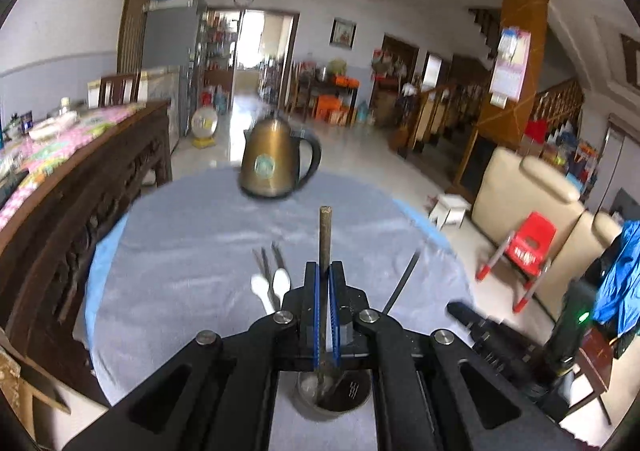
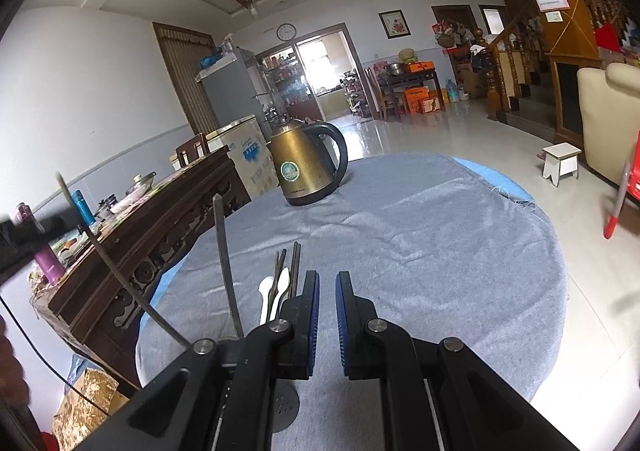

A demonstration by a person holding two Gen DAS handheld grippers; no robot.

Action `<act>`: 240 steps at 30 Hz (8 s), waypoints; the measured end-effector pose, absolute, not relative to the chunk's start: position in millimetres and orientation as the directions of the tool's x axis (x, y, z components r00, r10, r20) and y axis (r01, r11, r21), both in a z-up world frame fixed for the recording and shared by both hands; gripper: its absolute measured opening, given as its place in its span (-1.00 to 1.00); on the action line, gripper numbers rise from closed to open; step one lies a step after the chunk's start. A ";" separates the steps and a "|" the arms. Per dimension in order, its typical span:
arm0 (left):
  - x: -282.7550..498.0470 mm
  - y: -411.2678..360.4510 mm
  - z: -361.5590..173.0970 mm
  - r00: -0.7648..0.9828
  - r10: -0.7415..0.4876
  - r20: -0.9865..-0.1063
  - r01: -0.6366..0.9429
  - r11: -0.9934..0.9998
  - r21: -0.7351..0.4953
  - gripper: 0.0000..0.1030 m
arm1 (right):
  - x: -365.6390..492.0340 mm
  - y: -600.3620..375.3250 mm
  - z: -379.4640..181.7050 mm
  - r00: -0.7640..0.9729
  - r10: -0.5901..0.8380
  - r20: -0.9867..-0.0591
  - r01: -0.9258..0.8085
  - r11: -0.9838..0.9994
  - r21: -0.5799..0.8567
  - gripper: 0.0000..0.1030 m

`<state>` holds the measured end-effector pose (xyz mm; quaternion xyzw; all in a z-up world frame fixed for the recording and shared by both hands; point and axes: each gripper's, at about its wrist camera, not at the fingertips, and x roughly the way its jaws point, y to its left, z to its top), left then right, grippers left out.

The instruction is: Organize utensils

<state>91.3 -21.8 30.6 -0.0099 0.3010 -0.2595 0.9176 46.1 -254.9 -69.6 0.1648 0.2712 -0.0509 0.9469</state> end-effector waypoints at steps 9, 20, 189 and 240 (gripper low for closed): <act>88.8 3.8 23.3 0.717 -0.444 -0.538 0.411 0.892 -0.188 -0.22 | 47.0 -254.7 -69.8 0.842 0.001 -0.539 0.187 0.938 0.293 -0.58; 87.2 36.0 1.1 0.717 -0.365 -0.594 0.282 0.931 -0.232 -0.19 | 41.6 -254.6 -71.7 0.832 0.002 -0.554 0.190 0.938 0.289 -0.56; 353.8 -61.6 -186.7 0.348 -0.250 -0.904 0.419 0.903 -0.089 0.08 | 334.0 -251.2 -232.7 0.321 0.577 -0.751 -0.017 0.797 0.604 -0.79; 378.4 -43.0 -181.6 0.399 -0.200 -0.895 0.341 0.938 -0.058 -0.38 | 361.4 -260.4 -226.8 0.370 0.071 -0.926 0.016 0.996 0.083 -0.87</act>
